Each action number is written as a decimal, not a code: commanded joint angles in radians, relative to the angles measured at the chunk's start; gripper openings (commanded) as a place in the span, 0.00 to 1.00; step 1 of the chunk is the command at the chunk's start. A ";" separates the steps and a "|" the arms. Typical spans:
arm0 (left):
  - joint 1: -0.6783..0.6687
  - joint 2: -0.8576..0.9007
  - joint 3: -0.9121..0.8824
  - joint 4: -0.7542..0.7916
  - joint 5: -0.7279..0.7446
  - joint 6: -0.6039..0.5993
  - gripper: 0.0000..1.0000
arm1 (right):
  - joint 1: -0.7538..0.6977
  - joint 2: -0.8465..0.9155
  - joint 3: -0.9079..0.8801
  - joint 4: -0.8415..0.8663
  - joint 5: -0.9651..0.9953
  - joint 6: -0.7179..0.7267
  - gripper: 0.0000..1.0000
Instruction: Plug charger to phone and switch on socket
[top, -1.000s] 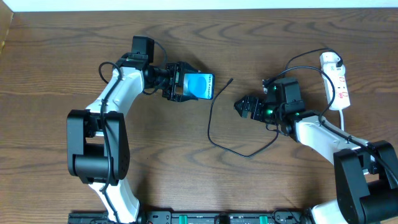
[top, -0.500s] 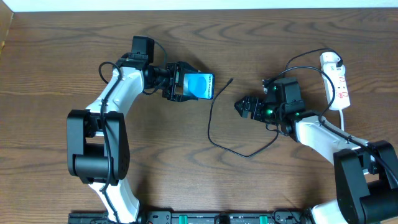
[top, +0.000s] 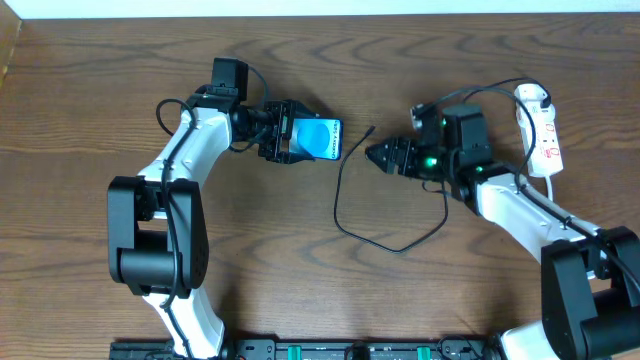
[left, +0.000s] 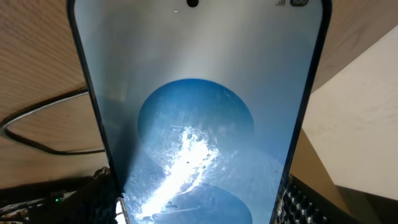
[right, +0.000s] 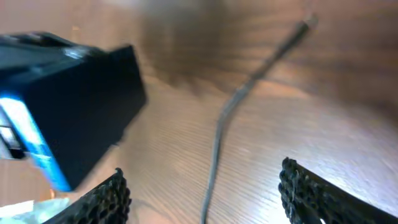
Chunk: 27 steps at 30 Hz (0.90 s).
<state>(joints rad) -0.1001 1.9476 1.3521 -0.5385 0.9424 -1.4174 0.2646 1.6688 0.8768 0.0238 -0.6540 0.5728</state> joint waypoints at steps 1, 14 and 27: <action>-0.004 -0.040 0.003 0.003 0.010 -0.006 0.64 | 0.023 0.003 0.068 -0.002 -0.036 -0.001 0.72; -0.028 -0.040 0.003 0.002 0.010 -0.006 0.65 | 0.134 0.003 0.170 -0.050 0.080 -0.002 0.67; -0.053 -0.040 0.003 0.002 0.014 -0.006 0.65 | 0.256 0.015 0.170 -0.040 0.309 0.018 0.53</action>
<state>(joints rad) -0.1413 1.9476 1.3521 -0.5381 0.9363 -1.4174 0.5087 1.6691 1.0241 -0.0204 -0.4065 0.5739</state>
